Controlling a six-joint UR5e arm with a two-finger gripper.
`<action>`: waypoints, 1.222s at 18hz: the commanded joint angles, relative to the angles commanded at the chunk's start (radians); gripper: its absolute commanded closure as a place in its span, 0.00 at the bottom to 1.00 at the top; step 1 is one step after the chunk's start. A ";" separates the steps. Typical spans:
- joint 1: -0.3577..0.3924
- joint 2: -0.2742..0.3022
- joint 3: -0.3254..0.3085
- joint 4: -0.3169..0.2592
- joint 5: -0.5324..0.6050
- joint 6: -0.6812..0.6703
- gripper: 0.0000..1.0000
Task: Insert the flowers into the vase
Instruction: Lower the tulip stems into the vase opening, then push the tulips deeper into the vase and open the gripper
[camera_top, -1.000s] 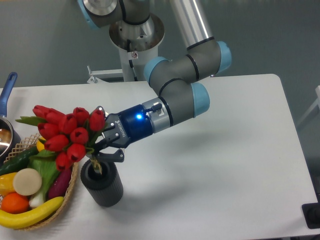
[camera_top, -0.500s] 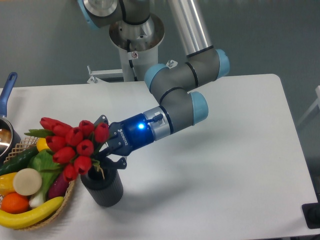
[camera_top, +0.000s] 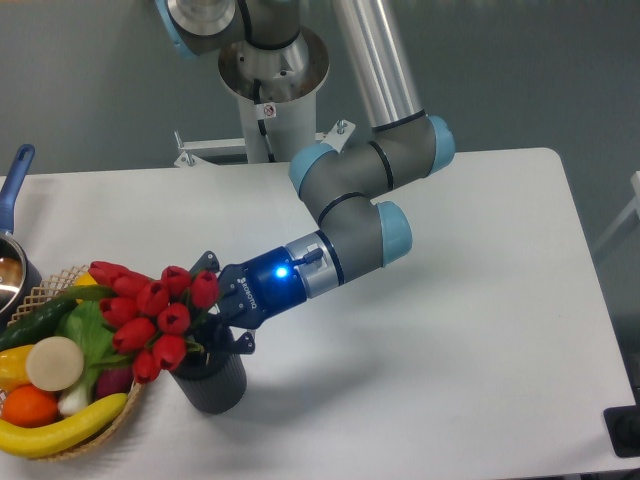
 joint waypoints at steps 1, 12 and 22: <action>-0.003 0.000 -0.002 0.000 0.000 0.003 0.68; -0.002 -0.012 -0.008 0.000 0.015 0.060 0.23; 0.035 0.015 -0.011 0.003 0.116 0.069 0.00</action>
